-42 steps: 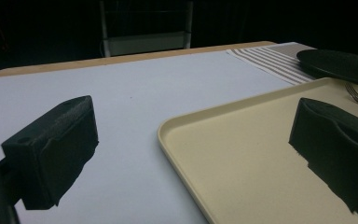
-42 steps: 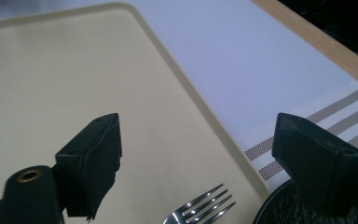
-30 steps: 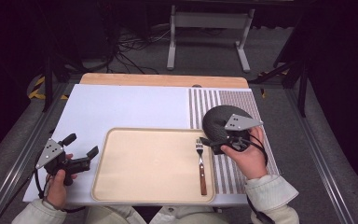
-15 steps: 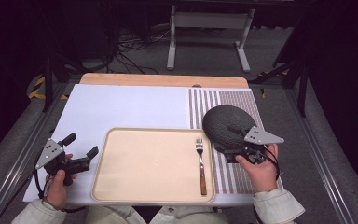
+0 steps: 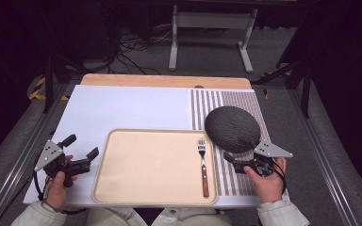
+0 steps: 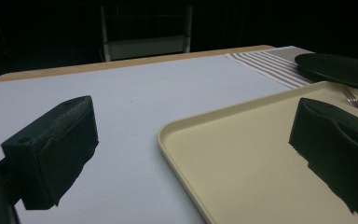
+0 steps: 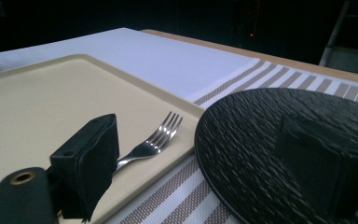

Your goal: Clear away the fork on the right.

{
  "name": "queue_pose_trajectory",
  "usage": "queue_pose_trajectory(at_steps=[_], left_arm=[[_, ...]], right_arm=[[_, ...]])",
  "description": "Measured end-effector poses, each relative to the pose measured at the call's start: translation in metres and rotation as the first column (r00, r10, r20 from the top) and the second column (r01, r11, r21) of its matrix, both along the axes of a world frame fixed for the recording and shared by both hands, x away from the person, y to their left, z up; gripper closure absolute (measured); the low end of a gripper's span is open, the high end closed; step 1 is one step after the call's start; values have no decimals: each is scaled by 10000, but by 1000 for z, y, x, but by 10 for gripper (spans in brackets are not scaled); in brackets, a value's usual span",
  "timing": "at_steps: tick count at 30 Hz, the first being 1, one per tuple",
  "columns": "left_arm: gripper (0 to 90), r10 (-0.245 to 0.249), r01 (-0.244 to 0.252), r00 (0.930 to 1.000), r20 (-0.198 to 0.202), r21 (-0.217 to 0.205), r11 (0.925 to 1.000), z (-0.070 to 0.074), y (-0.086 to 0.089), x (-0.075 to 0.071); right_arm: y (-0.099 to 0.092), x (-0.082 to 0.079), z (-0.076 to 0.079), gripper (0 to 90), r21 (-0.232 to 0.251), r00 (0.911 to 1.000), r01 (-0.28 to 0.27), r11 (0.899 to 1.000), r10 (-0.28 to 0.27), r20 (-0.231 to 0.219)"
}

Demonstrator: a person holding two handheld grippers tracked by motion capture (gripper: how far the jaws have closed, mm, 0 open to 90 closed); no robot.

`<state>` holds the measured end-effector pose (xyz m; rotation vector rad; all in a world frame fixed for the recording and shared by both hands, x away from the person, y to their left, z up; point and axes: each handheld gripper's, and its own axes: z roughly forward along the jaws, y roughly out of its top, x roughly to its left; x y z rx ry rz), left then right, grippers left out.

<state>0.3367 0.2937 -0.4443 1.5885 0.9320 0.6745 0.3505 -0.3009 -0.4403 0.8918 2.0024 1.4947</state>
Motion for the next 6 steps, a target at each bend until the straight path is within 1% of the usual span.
queue_pose_trajectory(at_steps=[1,6], left_arm=[[16,-4,4,10000,-1,2,10000,0,0,0],[16,-2,2,10000,-14,-5,10000,0,0,0]], right_arm=[[-2,-1,-1,142,-24,10000,95,10000,-95,-17],[-3,0,-3,139,-24,10000,77,10000,-77,-34]])
